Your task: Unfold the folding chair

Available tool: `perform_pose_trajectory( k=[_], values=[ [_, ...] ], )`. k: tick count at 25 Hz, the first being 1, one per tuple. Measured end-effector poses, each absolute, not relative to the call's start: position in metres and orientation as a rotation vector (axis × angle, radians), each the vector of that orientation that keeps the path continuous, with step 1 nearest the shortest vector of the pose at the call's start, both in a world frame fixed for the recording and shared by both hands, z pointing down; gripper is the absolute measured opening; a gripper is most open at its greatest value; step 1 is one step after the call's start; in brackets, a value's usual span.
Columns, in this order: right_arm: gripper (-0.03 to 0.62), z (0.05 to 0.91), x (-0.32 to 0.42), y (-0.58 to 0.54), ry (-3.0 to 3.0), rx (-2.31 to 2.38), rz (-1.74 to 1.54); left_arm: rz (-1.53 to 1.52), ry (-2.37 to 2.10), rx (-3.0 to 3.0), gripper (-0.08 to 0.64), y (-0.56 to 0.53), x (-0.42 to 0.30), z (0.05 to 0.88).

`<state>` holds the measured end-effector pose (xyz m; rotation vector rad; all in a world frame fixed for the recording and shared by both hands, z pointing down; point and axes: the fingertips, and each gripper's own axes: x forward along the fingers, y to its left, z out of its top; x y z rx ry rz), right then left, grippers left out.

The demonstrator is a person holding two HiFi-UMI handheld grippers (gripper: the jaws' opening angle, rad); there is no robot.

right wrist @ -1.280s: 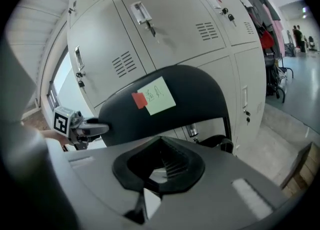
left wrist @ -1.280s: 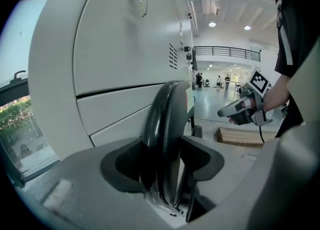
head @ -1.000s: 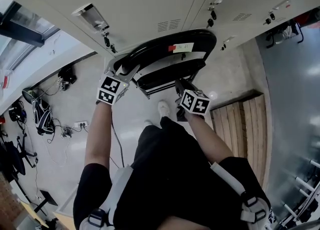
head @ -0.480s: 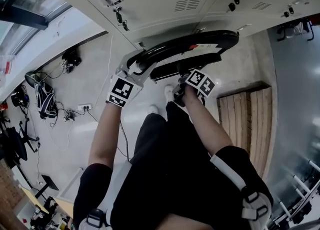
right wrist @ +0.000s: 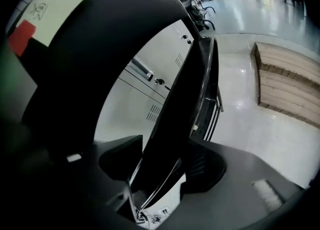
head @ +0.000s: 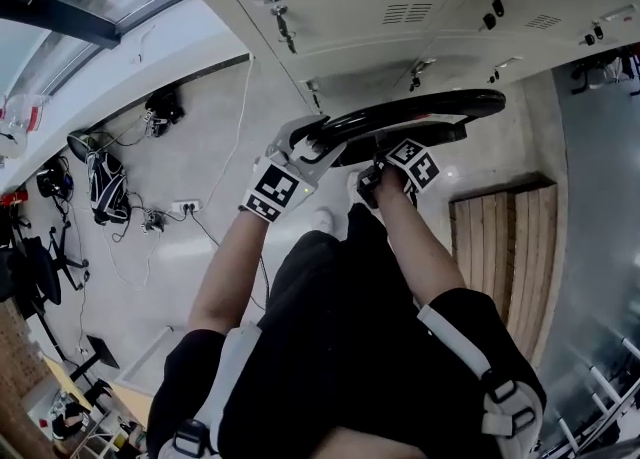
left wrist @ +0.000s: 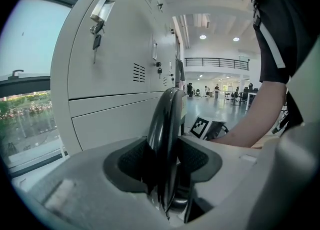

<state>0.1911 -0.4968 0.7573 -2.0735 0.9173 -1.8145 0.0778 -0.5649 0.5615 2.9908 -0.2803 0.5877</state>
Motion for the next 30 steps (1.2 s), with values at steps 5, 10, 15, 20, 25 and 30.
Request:
perform_pose_trajectory(
  k=[5,10,15,20,25,30],
  values=[
    [0.212,0.761,0.184,-0.492,0.929,-2.062,-1.748,0.611,-0.219,2.981,0.183,-0.552,0.073,0.561],
    [0.207,0.761,0.182,-0.472,0.921,-2.050,-1.718,0.561,-0.160,2.954,0.179,-0.546,0.072,0.562],
    [0.207,0.762,0.179,-0.439,0.870,-2.054,-1.670,0.540,-0.113,2.962,0.175,-0.533,0.073,0.563],
    [0.220,0.768,0.173,-0.396,0.839,-2.096,-1.633,0.556,-0.026,2.945,0.173,-0.518,0.071,0.567],
    [0.239,0.783,0.166,-0.345,0.793,-2.123,-1.630,0.531,-0.036,2.886,0.163,-0.514,0.072,0.572],
    [0.238,0.805,0.155,-0.300,0.736,-2.011,-1.704,0.527,-0.043,2.865,0.161,-0.515,0.070,0.582]
  ],
)
